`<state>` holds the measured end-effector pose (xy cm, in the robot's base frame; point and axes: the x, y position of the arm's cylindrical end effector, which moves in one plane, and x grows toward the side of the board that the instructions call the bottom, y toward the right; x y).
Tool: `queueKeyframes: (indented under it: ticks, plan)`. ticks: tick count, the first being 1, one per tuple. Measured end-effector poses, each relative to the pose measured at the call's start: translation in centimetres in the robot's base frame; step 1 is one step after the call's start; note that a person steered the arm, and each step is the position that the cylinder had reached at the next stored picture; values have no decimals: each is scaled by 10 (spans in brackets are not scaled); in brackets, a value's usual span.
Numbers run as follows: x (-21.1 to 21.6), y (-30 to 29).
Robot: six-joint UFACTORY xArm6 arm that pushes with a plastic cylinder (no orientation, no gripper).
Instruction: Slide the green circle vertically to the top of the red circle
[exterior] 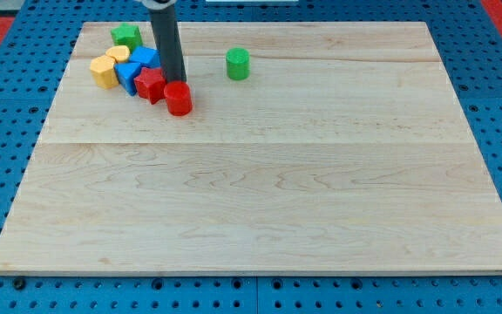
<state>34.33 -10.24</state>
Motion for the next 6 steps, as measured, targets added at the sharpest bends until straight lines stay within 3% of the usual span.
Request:
queueKeyframes:
  ticks: [1, 3, 4, 6]
  plan:
    - [2, 72]
    - [-25, 111]
    - [-49, 105]
    - [-57, 15]
